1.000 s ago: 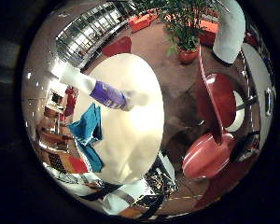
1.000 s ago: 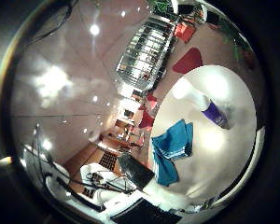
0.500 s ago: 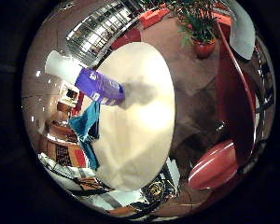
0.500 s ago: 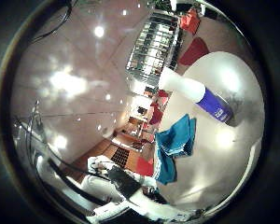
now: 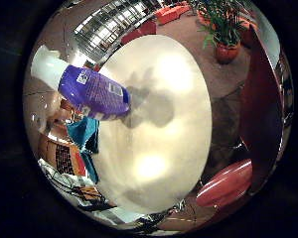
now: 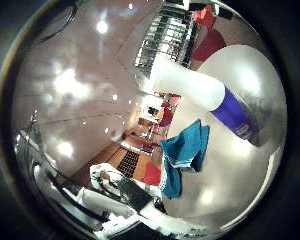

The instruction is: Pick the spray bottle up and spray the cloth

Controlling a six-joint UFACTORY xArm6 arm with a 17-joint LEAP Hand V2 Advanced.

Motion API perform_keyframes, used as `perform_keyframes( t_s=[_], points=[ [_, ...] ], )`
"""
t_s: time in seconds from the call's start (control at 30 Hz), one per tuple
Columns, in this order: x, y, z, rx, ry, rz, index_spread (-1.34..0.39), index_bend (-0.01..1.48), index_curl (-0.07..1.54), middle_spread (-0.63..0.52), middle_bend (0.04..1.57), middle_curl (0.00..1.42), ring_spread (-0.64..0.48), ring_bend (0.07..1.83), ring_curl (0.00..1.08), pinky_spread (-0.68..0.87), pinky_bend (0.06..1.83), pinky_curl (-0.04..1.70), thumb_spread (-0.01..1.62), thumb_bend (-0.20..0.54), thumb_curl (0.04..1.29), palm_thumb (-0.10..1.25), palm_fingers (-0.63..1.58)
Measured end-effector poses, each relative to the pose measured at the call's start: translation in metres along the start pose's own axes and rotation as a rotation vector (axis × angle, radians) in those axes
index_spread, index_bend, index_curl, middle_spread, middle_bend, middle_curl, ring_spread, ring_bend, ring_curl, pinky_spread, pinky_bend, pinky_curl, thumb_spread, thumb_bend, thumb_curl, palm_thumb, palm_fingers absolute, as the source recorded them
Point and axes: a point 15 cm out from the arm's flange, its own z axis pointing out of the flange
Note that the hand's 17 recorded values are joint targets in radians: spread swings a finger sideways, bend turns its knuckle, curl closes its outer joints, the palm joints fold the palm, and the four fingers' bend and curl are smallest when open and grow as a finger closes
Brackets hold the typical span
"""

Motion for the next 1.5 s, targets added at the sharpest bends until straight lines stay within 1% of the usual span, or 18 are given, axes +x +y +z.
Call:
perform_keyframes(
  t_s=[0.57,0.73,0.83,0.87,0.9,0.93,0.97,1.0,1.03,1.07,1.1,1.13,1.17,1.2,1.27,1.3,1.37,1.5],
  points=[
    [-0.009,-0.032,0.059,-0.014,0.01,-0.046,-0.12,0.15,0.26,0.11,0.27,0.35,0.17,0.42,0.25,0.34,0.39,0.3,0.88,-0.032,0.3,0.32,0.13],
    [-0.015,-0.042,0.082,-0.014,0.016,-0.059,-0.11,0.15,0.26,0.09,0.3,0.36,0.15,0.46,0.26,0.33,0.38,0.29,0.91,-0.022,0.3,0.38,0.2],
    [-0.024,-0.05,0.101,-0.017,0.015,-0.068,-0.12,0.15,0.26,0.06,0.35,0.37,0.11,0.54,0.28,0.29,0.38,0.29,0.96,-0.005,0.32,0.5,0.31],
    [-0.028,-0.053,0.11,-0.017,0.011,-0.071,-0.13,0.15,0.26,0.03,0.37,0.38,0.09,0.61,0.29,0.26,0.38,0.28,0.98,0.023,0.34,0.58,0.41],
    [-0.032,-0.055,0.117,-0.016,0.008,-0.072,-0.14,0.15,0.26,0.01,0.39,0.39,0.06,0.66,0.3,0.24,0.39,0.28,0.99,0.02,0.35,0.62,0.46],
    [-0.037,-0.056,0.124,-0.014,-0.001,-0.064,-0.18,0.16,0.26,-0.04,0.47,0.41,-0.01,0.76,0.32,0.15,0.44,0.27,0.99,0.04,0.38,0.72,0.66],
    [-0.042,-0.056,0.131,-0.008,-0.012,-0.052,-0.21,0.16,0.26,-0.08,0.51,0.43,-0.06,0.83,0.34,0.07,0.51,0.28,0.99,0.043,0.41,0.78,0.76],
    [-0.046,-0.056,0.136,-0.001,-0.023,-0.038,-0.24,0.14,0.25,-0.12,0.53,0.45,-0.12,0.92,0.38,-0.06,0.66,0.32,0.93,0.055,0.45,0.86,0.96],
    [-0.049,-0.057,0.14,0.007,-0.034,-0.025,-0.27,0.15,0.25,-0.14,0.54,0.46,-0.15,0.92,0.38,-0.14,0.75,0.33,0.87,0.039,0.47,0.89,1.02],
    [-0.053,-0.058,0.143,0.011,-0.044,-0.014,-0.3,0.19,0.27,-0.18,0.59,0.49,-0.19,0.95,0.41,-0.29,0.86,0.38,0.76,0.006,0.52,0.92,1.13],
    [-0.057,-0.057,0.147,0.005,-0.056,-0.005,-0.32,0.25,0.31,-0.19,0.66,0.52,-0.21,0.97,0.42,-0.34,0.87,0.4,0.69,-0.015,0.54,0.93,1.24],
    [-0.06,-0.055,0.149,0.0,-0.066,0.001,-0.34,0.31,0.34,-0.2,0.72,0.55,-0.23,0.98,0.44,-0.38,0.9,0.41,0.62,-0.024,0.57,0.94,1.25],
    [-0.063,-0.052,0.152,-0.008,-0.077,0.006,-0.34,0.41,0.39,-0.19,0.8,0.58,-0.22,1.02,0.45,-0.39,0.93,0.43,0.58,-0.027,0.59,0.94,1.33],
    [-0.064,-0.047,0.155,-0.016,-0.088,0.019,-0.35,0.47,0.43,-0.18,0.84,0.6,-0.22,1.07,0.47,-0.4,0.95,0.45,0.56,-0.027,0.61,0.94,1.34],
    [-0.067,-0.037,0.159,-0.028,-0.116,0.046,-0.31,0.7,0.55,-0.16,0.97,0.65,-0.19,1.19,0.51,-0.35,1.07,0.51,0.58,-0.023,0.65,0.94,1.37],
    [-0.069,-0.037,0.16,-0.028,-0.126,0.051,-0.3,0.78,0.59,-0.15,1.02,0.66,-0.18,1.23,0.53,-0.32,1.11,0.53,0.61,-0.018,0.66,0.94,1.38],
    [-0.072,-0.037,0.159,-0.025,-0.143,0.056,-0.26,0.91,0.65,-0.13,1.12,0.7,-0.17,1.32,0.56,-0.28,1.2,0.59,0.64,-0.017,0.68,0.96,1.31],
    [-0.075,-0.035,0.157,-0.028,-0.167,0.08,-0.22,1.04,0.72,-0.1,1.24,0.72,-0.16,1.41,0.59,-0.22,1.28,0.69,0.68,-0.013,0.72,1.0,1.22]
  ],
)
